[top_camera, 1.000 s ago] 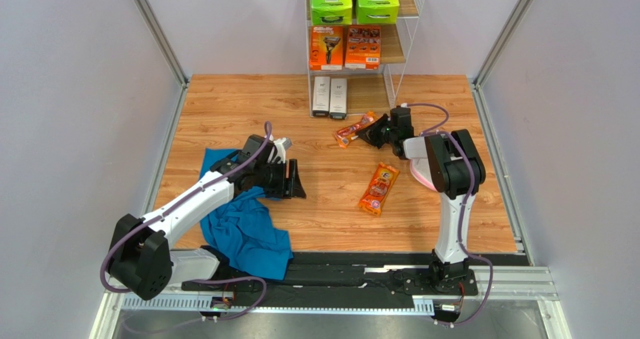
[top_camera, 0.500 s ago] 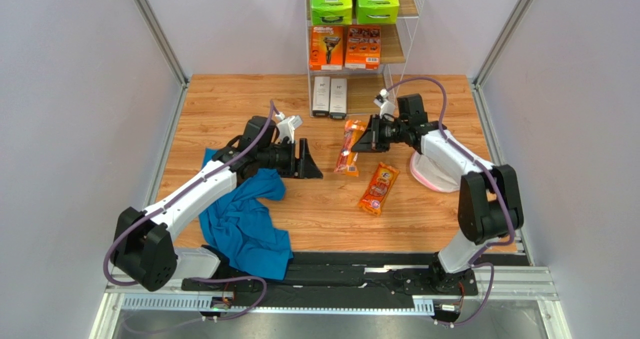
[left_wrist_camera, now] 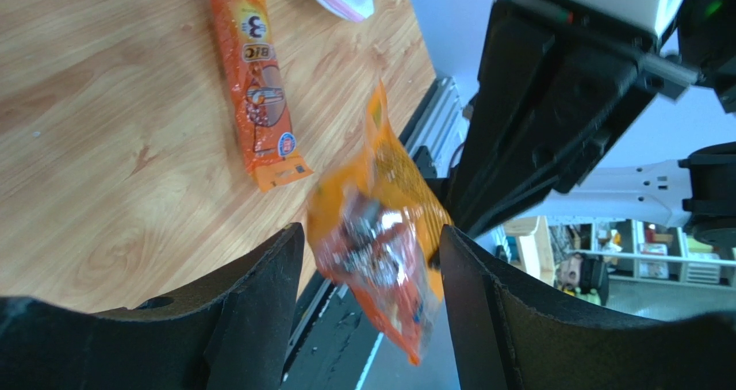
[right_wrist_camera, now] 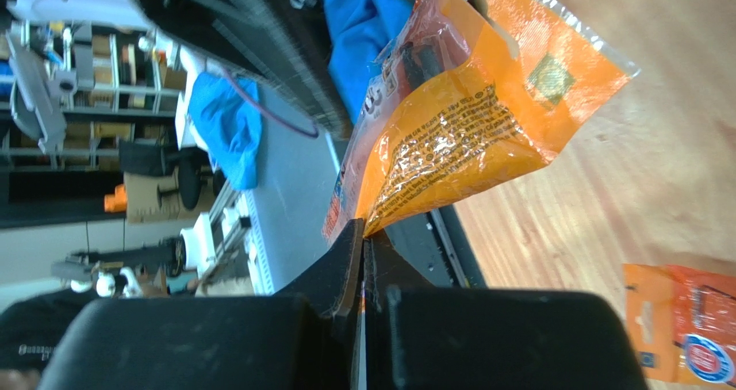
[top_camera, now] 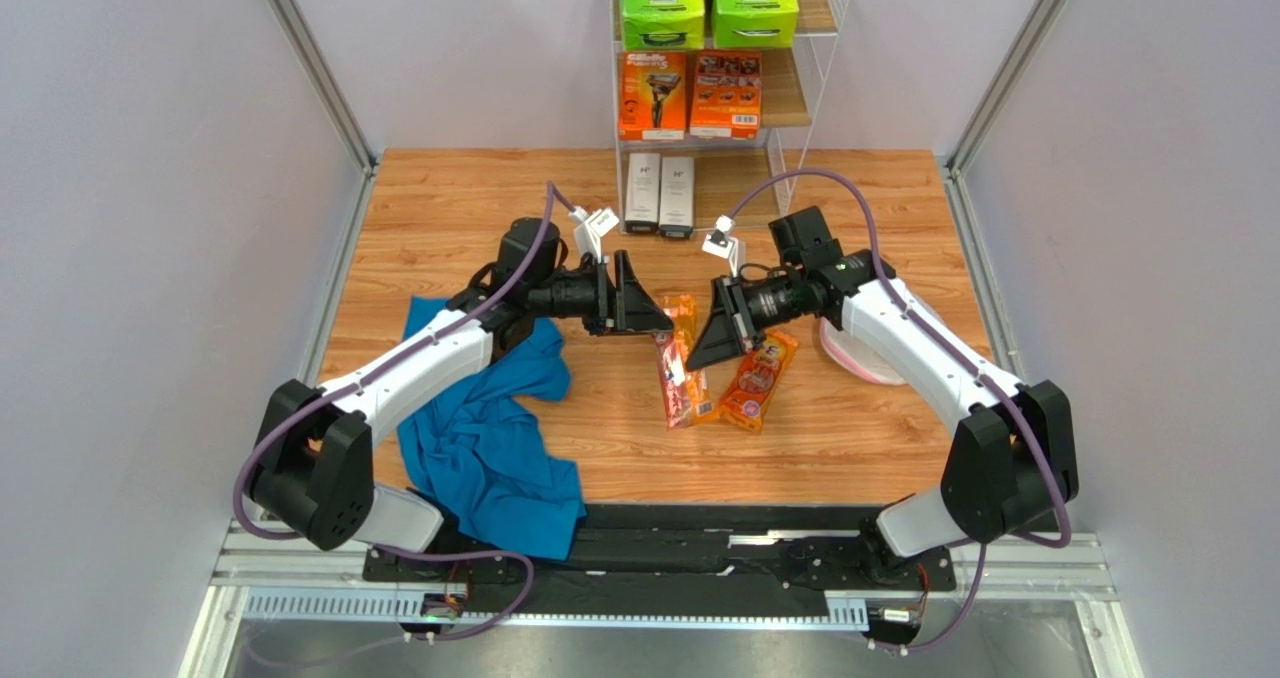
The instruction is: Place and organize the shaving razors onto the shelf
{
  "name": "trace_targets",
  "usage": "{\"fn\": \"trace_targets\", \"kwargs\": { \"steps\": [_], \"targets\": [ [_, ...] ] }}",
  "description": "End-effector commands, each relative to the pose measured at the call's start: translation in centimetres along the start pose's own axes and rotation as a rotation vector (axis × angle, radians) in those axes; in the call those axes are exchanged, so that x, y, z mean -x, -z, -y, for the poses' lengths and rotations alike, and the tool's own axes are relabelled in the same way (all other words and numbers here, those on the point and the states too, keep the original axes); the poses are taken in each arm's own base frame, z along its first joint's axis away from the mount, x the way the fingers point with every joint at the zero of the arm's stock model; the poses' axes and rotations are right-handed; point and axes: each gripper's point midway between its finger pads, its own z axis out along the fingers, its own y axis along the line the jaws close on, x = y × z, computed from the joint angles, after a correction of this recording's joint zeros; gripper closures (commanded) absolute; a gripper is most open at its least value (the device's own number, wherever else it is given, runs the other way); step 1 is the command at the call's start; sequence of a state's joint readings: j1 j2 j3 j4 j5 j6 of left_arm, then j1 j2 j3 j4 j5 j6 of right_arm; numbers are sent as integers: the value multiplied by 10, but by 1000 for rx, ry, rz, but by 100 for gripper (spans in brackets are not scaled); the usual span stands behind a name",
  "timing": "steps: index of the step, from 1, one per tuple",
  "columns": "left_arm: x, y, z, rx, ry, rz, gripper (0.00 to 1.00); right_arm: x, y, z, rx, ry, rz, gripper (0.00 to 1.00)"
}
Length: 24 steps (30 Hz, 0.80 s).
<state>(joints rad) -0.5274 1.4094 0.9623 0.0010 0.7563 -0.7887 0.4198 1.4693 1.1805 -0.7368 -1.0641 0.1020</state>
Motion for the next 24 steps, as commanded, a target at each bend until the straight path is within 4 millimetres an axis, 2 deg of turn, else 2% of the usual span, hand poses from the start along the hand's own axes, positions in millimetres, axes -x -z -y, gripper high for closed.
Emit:
{"fn": "trace_targets", "kwargs": {
  "steps": [1,4,7,10,11,13,14,16,17,18,19,20,21,22,23,24],
  "targets": [
    [9,-2,18,-88,-10,3,32,-6,2,-34,97,84,-32,98],
    [6,-3,16,-88,-10,-15,32,-1,2,-42,110,106,-33,98],
    [0,-6,23,-113,-22,-35,37,5,2,-50,122,128,-35,98],
    [-4,-9,32,-132,-33,-55,65,10,1,-49,108,123,-31,97],
    [-4,-10,33,-134,-33,-55,84,11,0,-46,88,116,-29,97],
    [-3,-8,35,-134,-34,-48,98,18,1,-46,68,107,8,96],
    [-1,-8,34,-125,-32,-38,100,15,-3,-36,35,76,22,81],
    [2,-7,38,-126,-38,-24,100,27,0,-45,38,88,100,66],
    [6,-7,38,-119,-35,-10,100,26,0,-34,-18,59,131,51],
    [8,-6,40,-119,-38,-1,100,33,2,-34,-26,70,177,44],
    [11,-6,40,-113,-34,10,100,32,8,-43,-25,51,217,39],
    [17,-5,41,-104,-24,32,100,37,11,-35,-89,21,274,28],
    [22,-4,43,-111,-27,52,100,34,12,-24,-120,-11,310,24],
    [27,-3,43,-106,-16,73,100,34,22,-36,-116,-29,368,22],
    [33,-1,43,-99,11,103,100,39,28,-28,-177,-62,434,15],
    [42,0,48,-114,2,137,100,31,30,-16,-214,-120,470,11]
  ]
}}
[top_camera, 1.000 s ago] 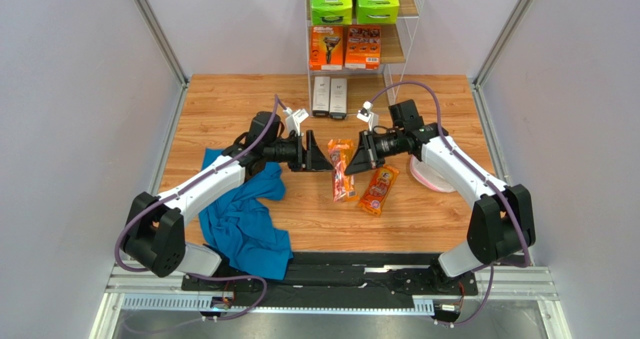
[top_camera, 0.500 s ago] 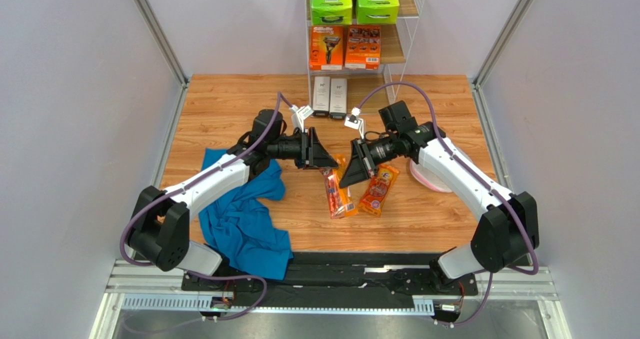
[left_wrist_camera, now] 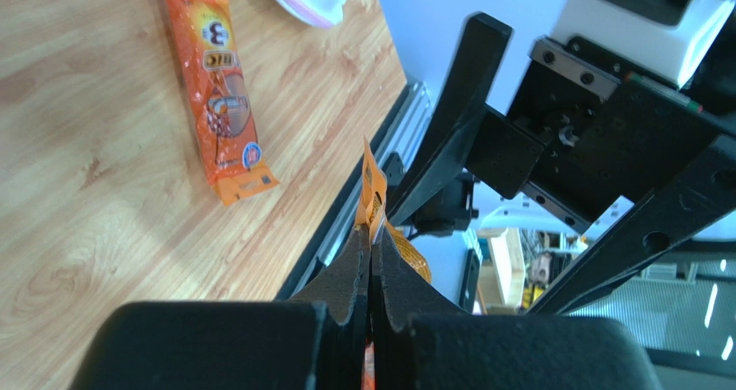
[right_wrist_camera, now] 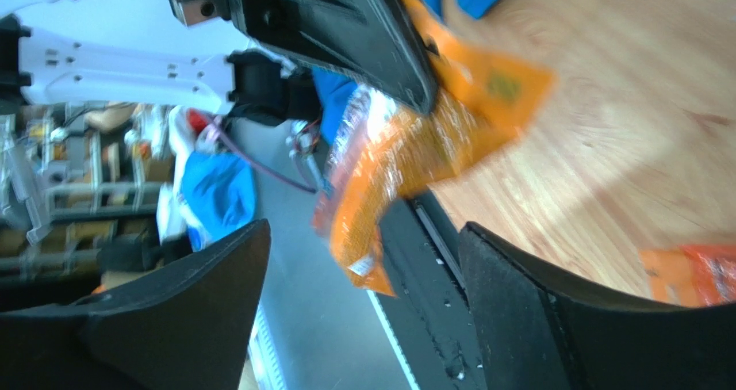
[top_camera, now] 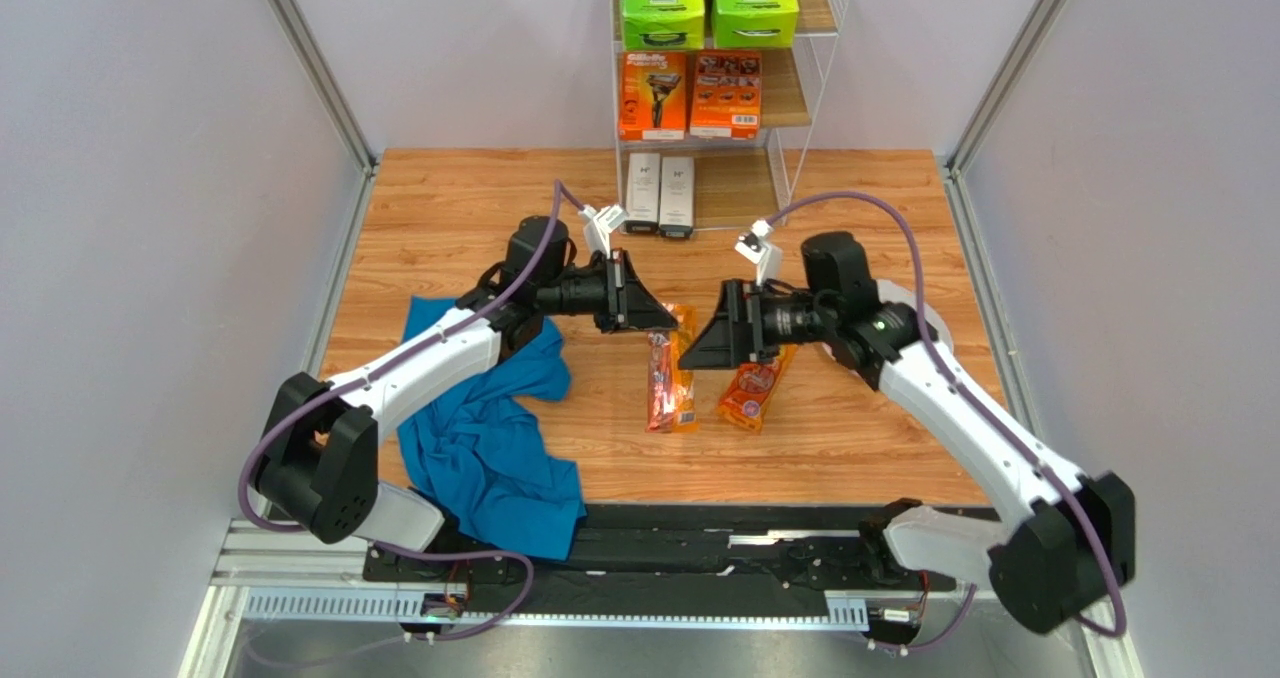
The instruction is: Place and organize the shaving razors onto the shelf
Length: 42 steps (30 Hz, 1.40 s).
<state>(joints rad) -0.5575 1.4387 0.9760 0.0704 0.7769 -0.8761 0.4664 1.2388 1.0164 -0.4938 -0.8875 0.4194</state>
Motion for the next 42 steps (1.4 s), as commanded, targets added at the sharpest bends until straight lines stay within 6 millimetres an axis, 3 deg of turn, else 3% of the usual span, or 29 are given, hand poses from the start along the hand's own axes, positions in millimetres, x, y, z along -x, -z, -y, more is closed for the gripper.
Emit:
{"fn": "trace_targets", "kwargs": {
  "steps": [1,3,4,6,7,9,11,12,18,25,34,42],
  "targets": [
    [49,11,34,-50,-18,190,100,33,29,-3,-117,-90,352,9],
    [60,14,41,-65,-18,245,100,39,39,-6,-94,-184,481,6],
    [68,15,43,-61,9,281,100,24,34,11,-100,-246,494,5],
    [78,18,51,-86,9,329,100,33,53,-9,15,-296,651,5],
    [82,18,53,-94,34,348,100,17,48,9,13,-351,663,5],
    [90,20,57,-105,39,390,100,21,65,-4,102,-378,780,5],
    [96,21,59,-122,62,426,100,15,67,3,134,-415,820,5],
    [98,21,59,-128,69,434,100,18,75,-10,200,-417,853,5],
    [101,21,56,-151,107,465,100,29,87,-35,317,-364,926,7],
    [104,21,51,-156,139,503,100,39,74,-48,384,-376,894,9],
    [102,15,50,-184,153,479,100,45,59,-44,370,-414,857,15],
    [92,10,46,-174,160,477,100,60,52,-62,435,-408,824,40]
  ]
}}
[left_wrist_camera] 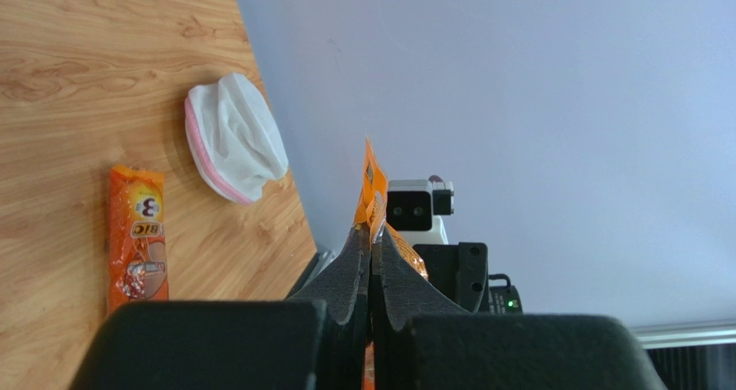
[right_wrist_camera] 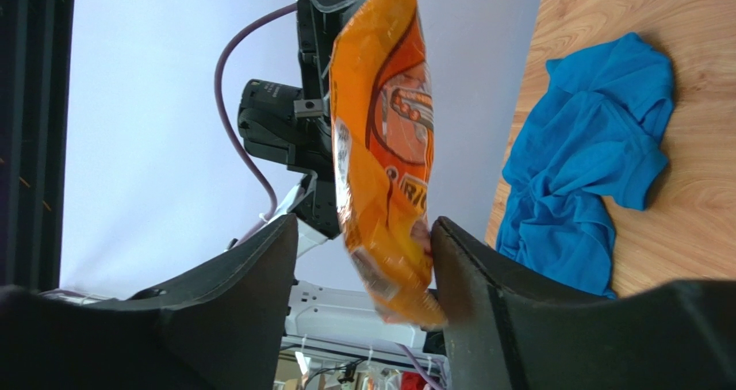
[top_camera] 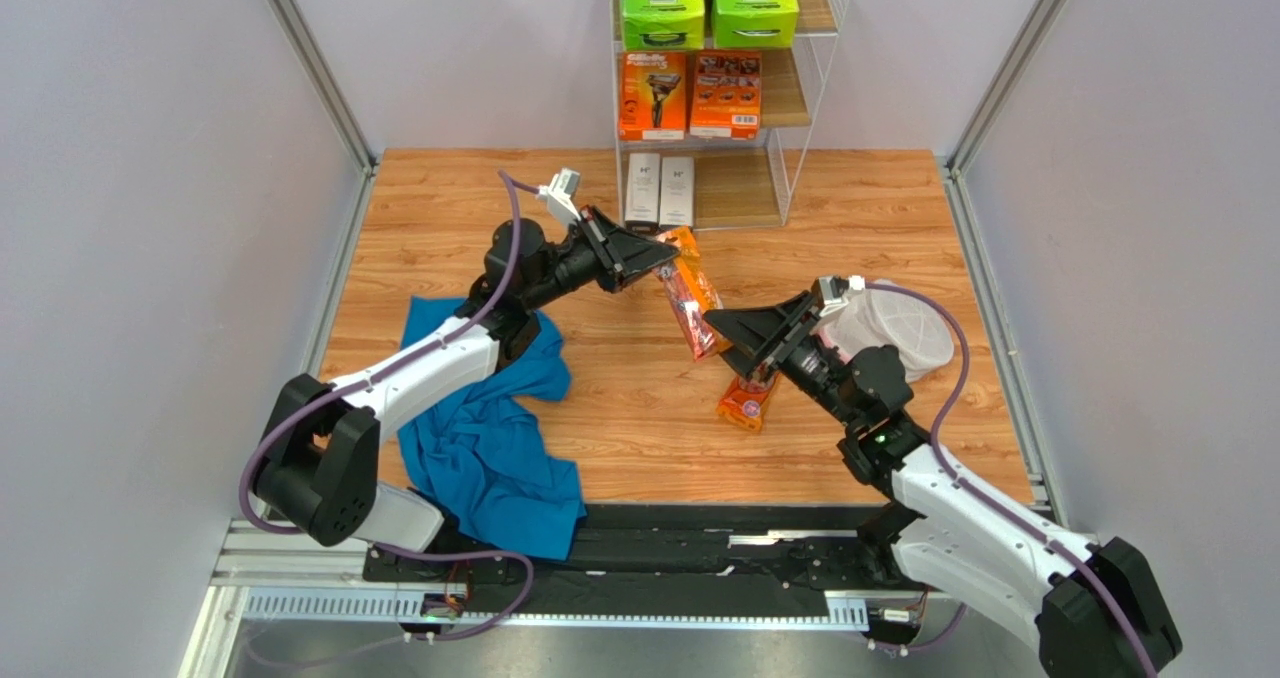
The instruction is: Place and organize the shaving razors onto the shelf
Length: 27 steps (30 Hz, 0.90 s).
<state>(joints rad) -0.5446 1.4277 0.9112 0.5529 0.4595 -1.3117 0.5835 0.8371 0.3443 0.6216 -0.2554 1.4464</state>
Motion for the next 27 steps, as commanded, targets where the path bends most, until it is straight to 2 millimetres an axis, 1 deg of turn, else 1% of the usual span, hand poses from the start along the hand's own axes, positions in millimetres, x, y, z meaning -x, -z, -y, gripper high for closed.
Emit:
{"fn": "trace_targets", "kwargs": {
  "steps": [1,3,4,6,7,9,10,11,12,13,14,15,16,17,18,19,20,21,22,23,24,25,26,27],
  "targets": [
    [-3,1,4,-32,-8,19,100,0,-9,-46,139,14,-13,49],
    [-2,1,4,-34,-9,23,100,-1,-9,-47,142,7,-13,58],
    [-3,1,4,-36,-12,17,100,0,-9,-47,143,6,-9,68],
    [-4,1,4,-33,-15,16,100,-1,-7,-44,132,-4,-7,74],
    [-3,1,3,-31,-16,20,100,0,-7,-44,128,-3,-3,80],
    [-3,1,1,-24,-21,23,100,0,-5,-43,115,3,-3,85],
    [-3,2,0,-16,-21,24,100,0,-5,-45,110,4,-3,90],
    [-3,2,-1,-13,-22,21,100,0,-3,-43,100,13,1,91],
    [-4,2,-4,-7,-29,20,96,0,-3,-42,89,16,4,92],
    [-4,3,-5,2,-31,21,90,2,-3,-33,47,12,12,94],
    [-4,4,-7,12,-36,23,83,2,-1,-33,35,32,18,95],
    [-5,5,-8,19,-54,22,69,2,0,-28,9,37,21,96],
    [-7,8,-13,47,-57,17,64,5,1,-22,-13,43,34,97],
    [-7,10,-16,63,-67,16,59,5,1,-10,-60,42,38,98],
    [-5,12,-19,82,-101,23,50,6,1,-1,-88,52,44,99],
    [-7,17,-24,121,-106,17,47,8,2,10,-123,56,56,100],
    [-5,22,-27,146,-120,22,44,12,2,16,-140,60,67,100],
    [0,25,-30,179,-166,37,39,14,-1,28,-177,77,63,100],
    [-2,37,-40,257,-164,30,37,14,-1,35,-202,79,53,100],
    [2,45,-45,306,-181,41,34,20,-3,40,-214,84,62,100],
    [11,52,-48,362,-229,78,29,23,-6,53,-251,102,57,100],
    [8,70,-60,459,-224,68,28,24,-8,59,-267,106,47,100],
    [12,81,-64,515,-245,84,22,34,-12,59,-270,120,60,100],
    [18,91,-68,568,-265,123,18,38,-16,59,-270,129,57,100]
  ]
}}
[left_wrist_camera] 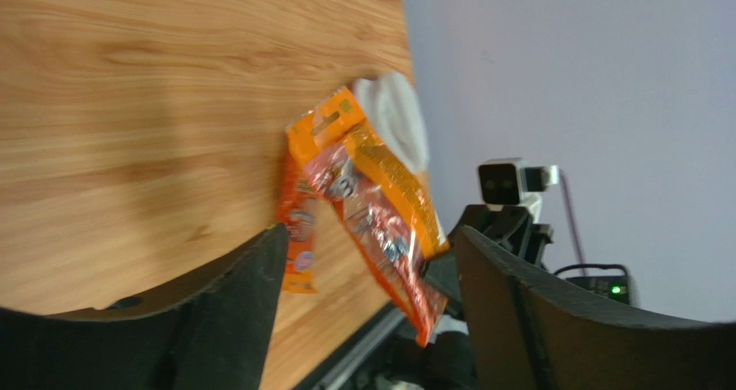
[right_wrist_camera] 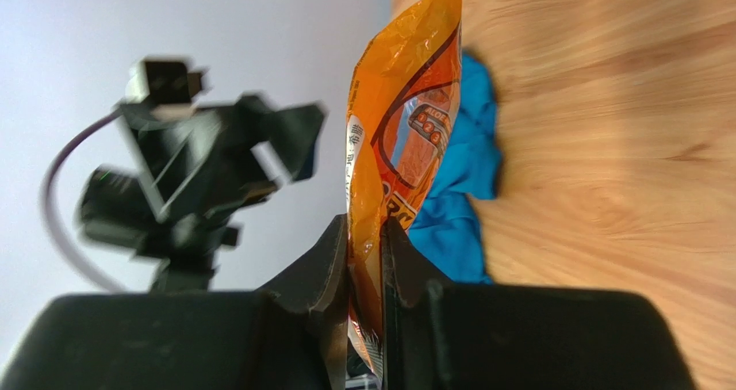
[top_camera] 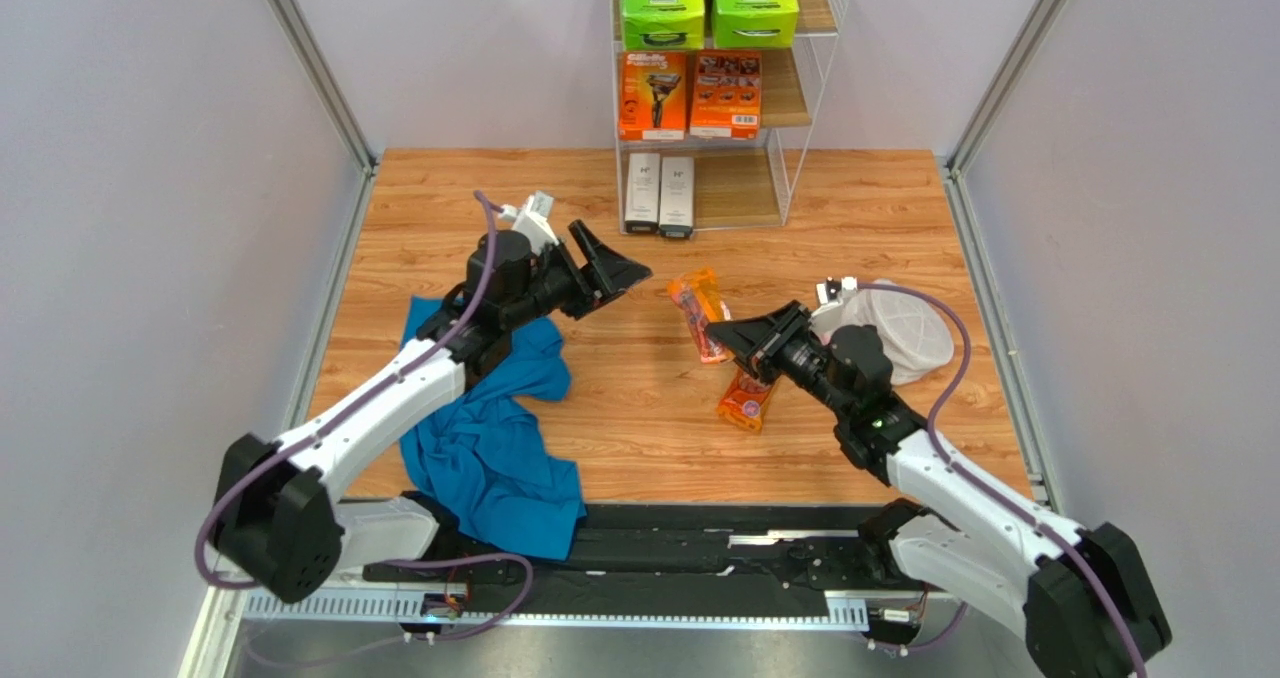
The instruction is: Place and organize the shaving razors onto the shelf
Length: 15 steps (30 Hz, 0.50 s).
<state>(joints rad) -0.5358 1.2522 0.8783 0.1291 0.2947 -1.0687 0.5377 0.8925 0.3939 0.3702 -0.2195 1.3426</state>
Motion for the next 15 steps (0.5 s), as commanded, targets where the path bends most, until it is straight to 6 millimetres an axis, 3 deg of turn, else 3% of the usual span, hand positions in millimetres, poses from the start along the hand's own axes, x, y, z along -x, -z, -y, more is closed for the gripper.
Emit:
{"fn": "trace_targets", "kwargs": {
  "steps": [1,3,5,7,8,10,11,14,15],
  "targets": [
    [17,51,-38,291,-133,82,15,20,-23,8,-41,95,-8,100],
    [17,63,-44,318,-162,96,13,35,-35,3,-33,114,-5,100],
    [16,76,-42,312,-179,105,13,50,-50,17,-65,125,2,100],
    [9,84,-43,302,-185,90,13,63,-62,5,-31,142,9,100],
    [6,86,-44,302,-187,85,13,74,-70,19,-64,139,16,100],
    [-1,90,-47,291,-189,63,13,91,-81,8,-29,157,32,100],
    [-6,90,-52,295,-186,50,13,104,-87,22,-59,137,46,100],
    [-17,91,-58,287,-184,16,13,131,-105,11,-18,138,47,100],
    [-20,90,-59,285,-181,2,13,133,-115,28,-45,111,25,100]
  ]
}}
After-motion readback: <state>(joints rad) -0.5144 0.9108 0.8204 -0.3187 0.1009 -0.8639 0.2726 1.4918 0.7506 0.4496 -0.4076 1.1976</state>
